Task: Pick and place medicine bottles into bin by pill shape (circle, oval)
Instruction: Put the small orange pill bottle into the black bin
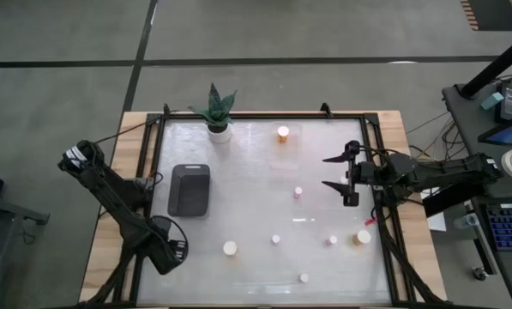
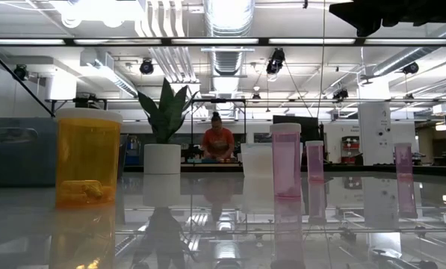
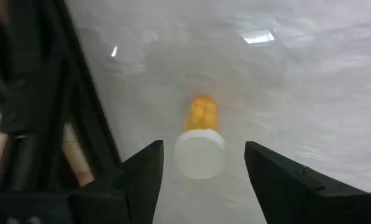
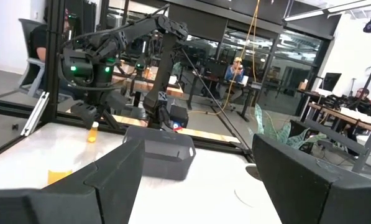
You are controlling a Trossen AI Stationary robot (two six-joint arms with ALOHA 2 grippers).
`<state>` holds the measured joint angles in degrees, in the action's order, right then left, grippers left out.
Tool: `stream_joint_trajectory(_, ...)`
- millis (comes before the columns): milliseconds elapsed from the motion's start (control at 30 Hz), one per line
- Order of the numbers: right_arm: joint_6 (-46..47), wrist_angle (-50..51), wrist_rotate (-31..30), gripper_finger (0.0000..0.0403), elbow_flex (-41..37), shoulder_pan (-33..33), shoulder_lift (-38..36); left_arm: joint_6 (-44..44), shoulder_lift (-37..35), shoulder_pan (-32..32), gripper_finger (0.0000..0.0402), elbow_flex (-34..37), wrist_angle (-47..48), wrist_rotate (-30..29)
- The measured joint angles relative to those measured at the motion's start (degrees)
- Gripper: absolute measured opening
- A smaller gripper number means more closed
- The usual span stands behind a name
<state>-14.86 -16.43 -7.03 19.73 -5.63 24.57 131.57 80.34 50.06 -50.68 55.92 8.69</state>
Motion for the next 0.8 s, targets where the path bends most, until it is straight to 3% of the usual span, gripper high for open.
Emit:
stream_joint_trajectory(367,-0.12,0.04,0.00,0.0288,0.00,0.01,0.01,-0.10,0.02,0.00,0.0201,1.65,-1.86,0.02)
stream_joint_trajectory(700,-0.12,0.04,-0.02,0.0288,0.00,0.00,0.01,-0.09,0.02,-0.02,0.0093,1.65,-1.38,1.85)
stream_joint_trajectory(800,-0.12,0.06,-0.02,0.0288,0.00,0.00,0.01,-0.07,0.02,0.00,0.0088,1.63,-1.39,1.87)
